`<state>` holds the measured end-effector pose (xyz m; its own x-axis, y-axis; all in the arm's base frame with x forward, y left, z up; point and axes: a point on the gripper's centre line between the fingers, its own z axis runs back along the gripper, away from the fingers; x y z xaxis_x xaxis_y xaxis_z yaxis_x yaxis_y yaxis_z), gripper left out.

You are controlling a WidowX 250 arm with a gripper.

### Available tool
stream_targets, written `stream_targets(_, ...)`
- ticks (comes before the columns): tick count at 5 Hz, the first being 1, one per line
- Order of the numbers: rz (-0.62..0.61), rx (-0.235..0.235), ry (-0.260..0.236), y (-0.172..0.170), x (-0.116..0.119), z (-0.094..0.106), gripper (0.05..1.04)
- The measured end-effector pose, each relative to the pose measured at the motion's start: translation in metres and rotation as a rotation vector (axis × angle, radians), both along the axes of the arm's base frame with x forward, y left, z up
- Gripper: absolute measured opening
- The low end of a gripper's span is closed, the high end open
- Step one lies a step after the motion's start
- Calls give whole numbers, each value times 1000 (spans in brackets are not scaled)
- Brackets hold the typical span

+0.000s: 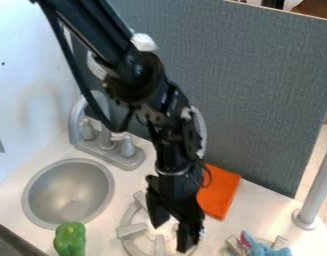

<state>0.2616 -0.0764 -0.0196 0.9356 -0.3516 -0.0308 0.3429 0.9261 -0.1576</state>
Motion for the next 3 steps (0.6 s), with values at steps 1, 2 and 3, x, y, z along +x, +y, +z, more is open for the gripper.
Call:
stream_targets(1, 0, 68, -3, 15, 3, 5, 1001)
stream_targets(2, 66, 193, 14, 52, -2, 14, 1001)
stream_targets(3, 113, 254, 49, 66, -11, 12, 1001)
